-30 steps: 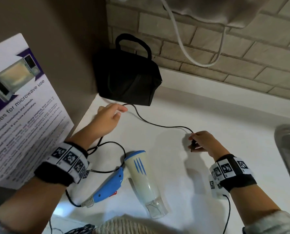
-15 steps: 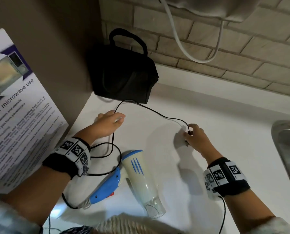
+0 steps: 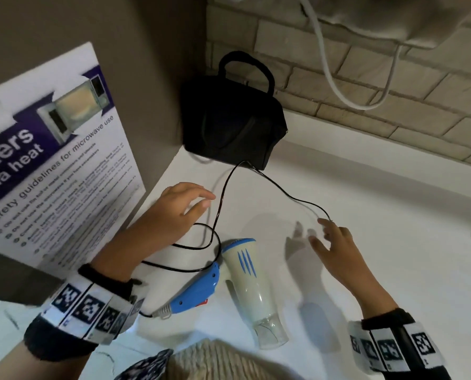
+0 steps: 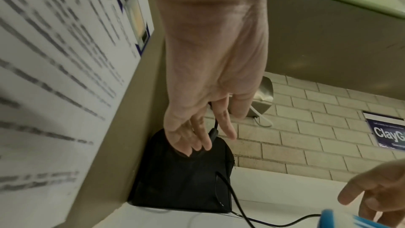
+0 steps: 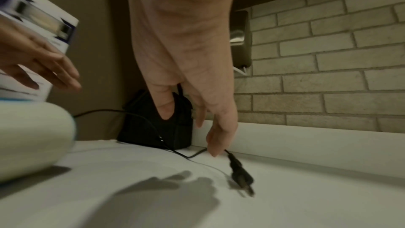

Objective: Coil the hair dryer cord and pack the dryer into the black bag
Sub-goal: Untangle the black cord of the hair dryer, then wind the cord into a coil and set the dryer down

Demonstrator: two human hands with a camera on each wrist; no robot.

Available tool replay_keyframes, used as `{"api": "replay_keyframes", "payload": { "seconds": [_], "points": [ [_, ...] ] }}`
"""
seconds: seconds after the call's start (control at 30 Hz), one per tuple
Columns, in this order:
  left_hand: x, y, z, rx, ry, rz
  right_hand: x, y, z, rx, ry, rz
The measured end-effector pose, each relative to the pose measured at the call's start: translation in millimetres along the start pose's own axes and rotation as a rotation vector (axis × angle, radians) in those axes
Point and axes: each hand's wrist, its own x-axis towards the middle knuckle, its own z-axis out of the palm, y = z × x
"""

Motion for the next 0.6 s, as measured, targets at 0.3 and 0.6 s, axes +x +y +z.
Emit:
{"api": "replay_keyframes", "payload": {
  "seconds": [0.3, 0.6],
  "points": [
    [-51.1, -31.8, -12.1, 0.045, -0.045, -0.133, -69.2, -84.1, 43.5, -0.214, -0.213, -0.512],
    [-64.4, -46.7, -2.2, 0.089, -0.06, -0.207, -88.7, -135.3, 98.0, -0.554, -0.424, -0.992]
  ]
}}
